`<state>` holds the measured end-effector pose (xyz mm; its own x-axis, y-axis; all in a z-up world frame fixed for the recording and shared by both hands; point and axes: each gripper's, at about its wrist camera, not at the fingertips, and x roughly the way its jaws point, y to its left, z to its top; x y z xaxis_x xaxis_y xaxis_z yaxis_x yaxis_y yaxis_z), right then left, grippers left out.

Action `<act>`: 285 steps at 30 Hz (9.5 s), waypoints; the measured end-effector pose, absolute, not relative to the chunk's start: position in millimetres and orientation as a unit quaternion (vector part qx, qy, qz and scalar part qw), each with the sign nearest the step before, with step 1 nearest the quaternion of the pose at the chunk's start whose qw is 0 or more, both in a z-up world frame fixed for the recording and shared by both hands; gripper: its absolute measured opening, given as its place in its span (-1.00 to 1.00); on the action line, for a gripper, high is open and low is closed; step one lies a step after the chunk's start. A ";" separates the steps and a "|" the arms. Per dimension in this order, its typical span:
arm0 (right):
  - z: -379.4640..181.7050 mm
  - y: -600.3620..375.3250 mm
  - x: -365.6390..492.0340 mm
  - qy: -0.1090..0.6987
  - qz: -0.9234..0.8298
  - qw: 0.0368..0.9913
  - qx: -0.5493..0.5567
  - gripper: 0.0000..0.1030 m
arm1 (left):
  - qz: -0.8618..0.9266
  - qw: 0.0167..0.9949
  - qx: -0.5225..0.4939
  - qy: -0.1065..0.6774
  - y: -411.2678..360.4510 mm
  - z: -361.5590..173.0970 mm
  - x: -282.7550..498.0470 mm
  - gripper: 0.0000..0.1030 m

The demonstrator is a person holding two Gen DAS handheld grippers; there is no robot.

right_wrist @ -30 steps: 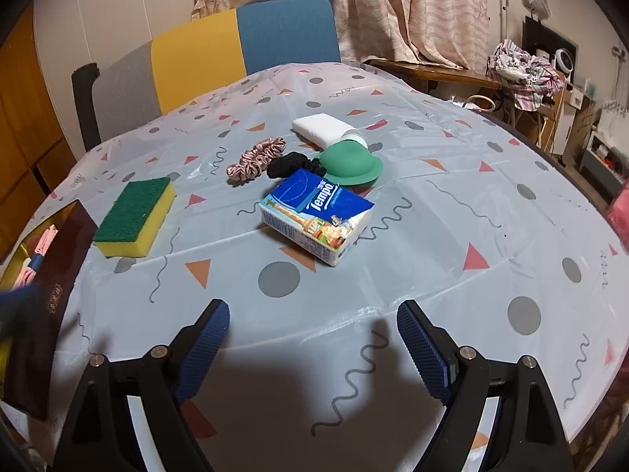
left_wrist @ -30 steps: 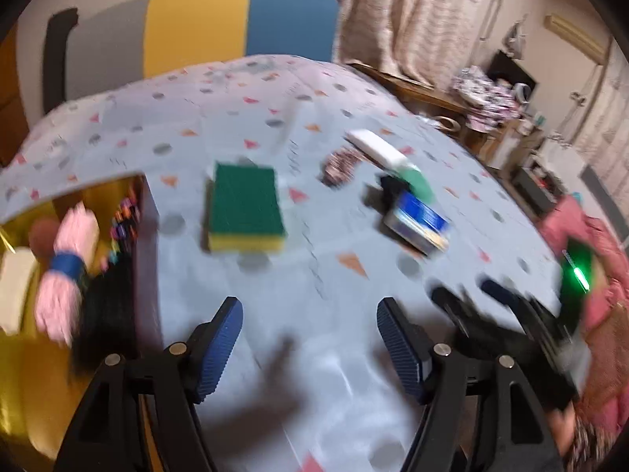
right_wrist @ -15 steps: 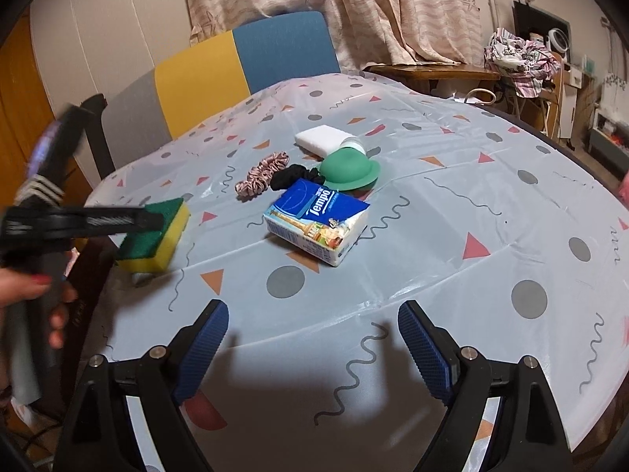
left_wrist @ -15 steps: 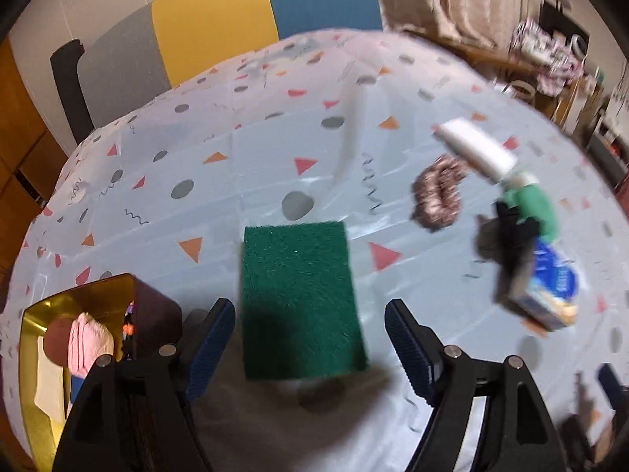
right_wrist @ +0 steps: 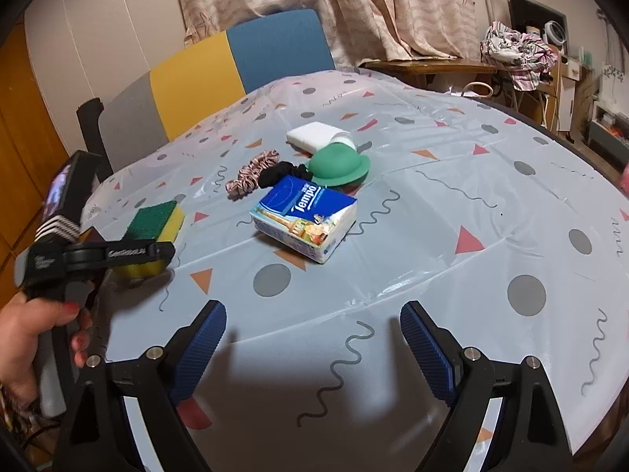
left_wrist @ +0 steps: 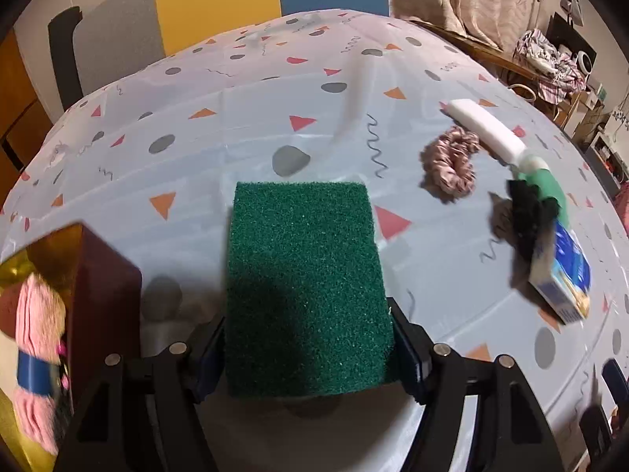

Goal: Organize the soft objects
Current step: 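Grasp the blue Tempo tissue pack with the right tool, then carry the green sponge into the tray and open the left tool while the right tool holds the tissue pack, then lower the Tempo tissue pack into the gold tray and open the right tool, then grasp the black scrunchie with the left tool, then grasp the green-capped white bottle with the right tool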

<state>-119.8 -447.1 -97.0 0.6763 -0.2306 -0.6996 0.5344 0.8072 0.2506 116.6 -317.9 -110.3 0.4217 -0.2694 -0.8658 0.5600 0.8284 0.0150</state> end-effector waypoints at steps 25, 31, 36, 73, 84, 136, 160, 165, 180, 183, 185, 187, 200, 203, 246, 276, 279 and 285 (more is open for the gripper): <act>-88.1 -483.7 -8.6 0.413 -0.120 0.902 0.044 0.96 | -0.278 0.849 0.140 0.427 -303.3 -114.5 82.7 0.39; -110.8 -484.6 -2.9 0.432 -0.120 0.892 0.060 0.47 | -0.280 0.849 0.139 0.426 -302.0 -114.6 82.5 0.39; -115.5 -485.4 -4.9 0.432 -0.135 0.889 0.073 0.39 | -0.280 0.848 0.141 0.428 -302.5 -113.7 82.7 0.40; -116.8 -471.5 -13.9 0.409 -0.174 0.895 0.042 0.03 | -0.222 0.895 0.046 0.383 -80.3 -20.1 53.8 0.34; -113.6 -470.3 -20.5 0.400 -0.190 0.896 0.042 0.03 | -0.140 0.872 0.046 0.466 -5.3 -67.2 89.9 0.34; -8.3 -174.8 10.8 0.369 0.149 0.915 0.065 0.03 | -0.099 0.915 -0.095 0.379 50.0 -25.1 57.9 0.62; -28.3 -108.2 67.0 0.403 0.141 0.902 0.067 0.30 | -0.089 0.919 -0.160 0.349 76.2 -14.1 54.6 0.62; 10.1 -149.6 33.6 0.321 0.099 0.940 0.063 0.47 | -0.121 0.911 -0.160 0.359 61.3 -17.1 50.6 0.62; -53.9 -292.1 -28.0 0.384 -0.048 0.918 0.085 0.53 | -0.252 0.887 -0.069 0.381 -30.2 -24.7 18.3 0.62; -70.8 -312.0 -41.0 0.395 -0.072 0.912 0.086 0.53 | -0.275 0.877 -0.056 0.390 -53.5 -27.2 10.4 0.62; -79.8 -328.1 -51.0 0.396 -0.089 0.909 0.092 0.53 | -0.287 0.871 -0.050 0.396 -68.9 -28.6 5.5 0.62; -83.5 -339.5 -58.8 0.392 -0.106 0.909 0.093 0.53 | -0.300 0.864 -0.046 0.401 -81.4 -29.8 1.4 0.62; -85.3 -449.1 -74.4 0.354 -0.251 0.897 0.079 0.53 | -0.360 0.834 0.006 0.417 -186.5 -19.4 -9.6 0.62; -89.3 -472.1 -82.9 0.341 -0.304 0.884 0.098 0.53 | -0.375 0.824 0.003 0.424 -215.5 -18.6 -6.2 0.62; -105.0 -494.4 -104.6 0.312 -0.349 0.868 0.165 0.53 | -0.435 0.759 -0.025 0.485 -439.4 -121.3 91.9 -0.52; -63.5 -523.9 -8.6 0.357 -0.278 0.879 0.153 0.71 | -0.408 0.781 -0.086 0.465 -335.0 -130.2 80.3 -0.57; -76.1 -536.9 12.6 0.372 -0.279 0.870 0.167 0.71 | -0.410 0.778 -0.094 0.466 -333.4 -131.7 81.7 -0.57; -104.1 -549.7 35.9 0.394 -0.278 0.862 0.158 0.64 | -0.412 0.779 -0.094 0.464 -332.9 -132.4 81.3 -0.57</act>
<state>35.9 -549.7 -104.1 0.5352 -0.3554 -0.7663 0.6036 0.7956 0.0526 81.3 -332.9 -132.4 0.2310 -0.7291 -0.6443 0.5540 0.6429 -0.5289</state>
